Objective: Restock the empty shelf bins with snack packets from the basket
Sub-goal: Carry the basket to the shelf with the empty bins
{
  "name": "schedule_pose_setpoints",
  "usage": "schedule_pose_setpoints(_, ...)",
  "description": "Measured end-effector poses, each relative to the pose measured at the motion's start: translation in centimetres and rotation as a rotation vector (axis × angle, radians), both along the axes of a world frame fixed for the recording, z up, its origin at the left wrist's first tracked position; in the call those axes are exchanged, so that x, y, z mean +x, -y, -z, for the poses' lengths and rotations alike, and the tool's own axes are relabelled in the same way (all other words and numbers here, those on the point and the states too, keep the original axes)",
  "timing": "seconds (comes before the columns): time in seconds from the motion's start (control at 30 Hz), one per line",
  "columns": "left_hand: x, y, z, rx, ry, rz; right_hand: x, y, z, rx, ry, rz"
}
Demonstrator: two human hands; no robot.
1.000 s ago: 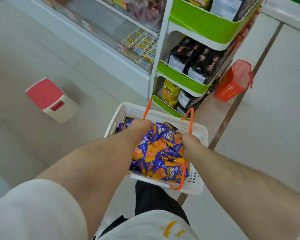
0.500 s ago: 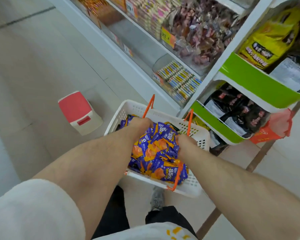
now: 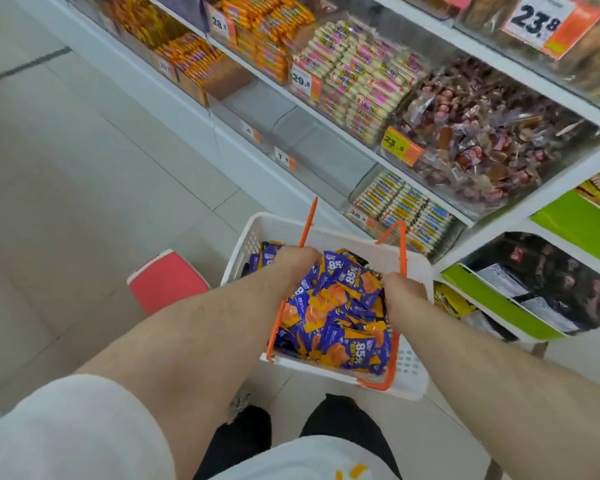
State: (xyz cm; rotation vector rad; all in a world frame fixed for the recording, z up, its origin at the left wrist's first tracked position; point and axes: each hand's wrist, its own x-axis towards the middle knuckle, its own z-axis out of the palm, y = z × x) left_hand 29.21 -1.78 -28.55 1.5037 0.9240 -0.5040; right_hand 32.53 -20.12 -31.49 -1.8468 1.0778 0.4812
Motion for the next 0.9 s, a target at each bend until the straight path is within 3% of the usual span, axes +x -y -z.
schedule_pose_setpoints(0.17,4.5,-7.5,-0.1,0.03,-0.001,0.045,3.2,-7.5,-0.4,0.031,-0.037,0.02)
schedule_pose_setpoints(0.5,13.9,-19.2,3.6,0.143,-0.079,0.102,11.4,-19.2,4.7,0.172,-0.104,0.038)
schedule_pose_setpoints(0.9,22.1,-29.4,7.2,0.216,-0.191,0.101,19.0,-28.7,6.2,0.364,-0.251,-0.139)
